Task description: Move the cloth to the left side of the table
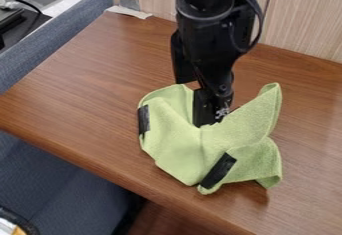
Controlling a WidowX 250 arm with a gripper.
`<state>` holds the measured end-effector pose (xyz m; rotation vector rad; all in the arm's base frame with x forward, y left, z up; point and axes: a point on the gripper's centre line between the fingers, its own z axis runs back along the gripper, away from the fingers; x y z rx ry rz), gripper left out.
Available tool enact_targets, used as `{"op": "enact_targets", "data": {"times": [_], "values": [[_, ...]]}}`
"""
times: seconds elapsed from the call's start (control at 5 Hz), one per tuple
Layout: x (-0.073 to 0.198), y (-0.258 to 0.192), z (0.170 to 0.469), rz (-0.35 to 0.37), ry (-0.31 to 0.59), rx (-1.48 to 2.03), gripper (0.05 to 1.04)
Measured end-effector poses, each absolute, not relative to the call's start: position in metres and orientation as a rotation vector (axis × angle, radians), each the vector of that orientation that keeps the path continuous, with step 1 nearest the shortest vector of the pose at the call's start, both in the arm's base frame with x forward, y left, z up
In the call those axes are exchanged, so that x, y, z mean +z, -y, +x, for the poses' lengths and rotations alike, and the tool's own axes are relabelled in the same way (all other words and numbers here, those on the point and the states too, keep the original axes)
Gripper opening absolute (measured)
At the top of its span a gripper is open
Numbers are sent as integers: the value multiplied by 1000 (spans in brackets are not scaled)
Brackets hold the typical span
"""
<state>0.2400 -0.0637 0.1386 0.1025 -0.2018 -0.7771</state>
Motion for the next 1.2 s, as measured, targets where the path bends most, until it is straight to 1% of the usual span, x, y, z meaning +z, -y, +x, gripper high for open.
{"op": "enact_targets", "data": {"times": [0.2, 0.4, 0.6, 0.8, 1.0, 1.2], "values": [[134, 63, 239, 101, 182, -777, 1000], [110, 65, 249, 107, 123, -790, 1000], [91, 67, 262, 79, 110, -783, 1000], [66, 70, 273, 51, 105, -787, 1000], [33, 69, 279, 18, 79, -798, 1000], [17, 69, 280, 13, 70, -812, 1000]]}}
